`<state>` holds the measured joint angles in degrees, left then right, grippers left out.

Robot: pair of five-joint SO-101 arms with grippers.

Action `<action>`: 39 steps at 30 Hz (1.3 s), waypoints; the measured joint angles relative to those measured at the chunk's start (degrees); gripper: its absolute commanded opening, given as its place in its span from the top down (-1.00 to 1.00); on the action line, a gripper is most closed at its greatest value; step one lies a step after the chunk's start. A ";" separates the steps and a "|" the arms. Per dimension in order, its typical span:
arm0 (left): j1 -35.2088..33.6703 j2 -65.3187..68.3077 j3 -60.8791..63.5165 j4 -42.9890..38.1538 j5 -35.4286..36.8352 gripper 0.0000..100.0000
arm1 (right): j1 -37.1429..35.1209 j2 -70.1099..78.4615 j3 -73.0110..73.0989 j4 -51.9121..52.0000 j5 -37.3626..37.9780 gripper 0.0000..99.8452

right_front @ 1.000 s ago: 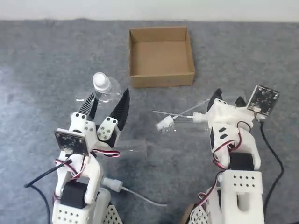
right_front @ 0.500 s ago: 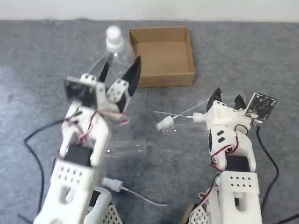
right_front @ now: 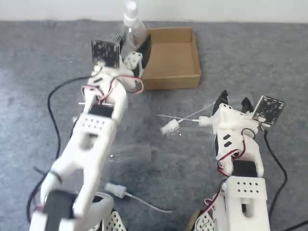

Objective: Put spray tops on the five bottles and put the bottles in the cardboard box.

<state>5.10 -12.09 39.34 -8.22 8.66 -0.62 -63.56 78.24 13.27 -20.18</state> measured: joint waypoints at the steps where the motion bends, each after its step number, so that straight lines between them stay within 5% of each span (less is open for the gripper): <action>1: -0.62 2.73 -2.37 -0.09 1.32 0.71 | 0.00 0.00 0.00 0.00 0.00 0.55; 21: -3.34 51.96 -51.43 0.62 5.71 0.71 | -1.49 0.00 0.00 0.00 0.00 0.55; 39: -1.32 93.27 -111.30 27.34 2.81 0.61 | -1.58 0.00 0.00 0.00 0.00 0.55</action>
<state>3.78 81.19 -71.96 19.12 11.47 -2.20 -63.56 78.24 13.27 -20.18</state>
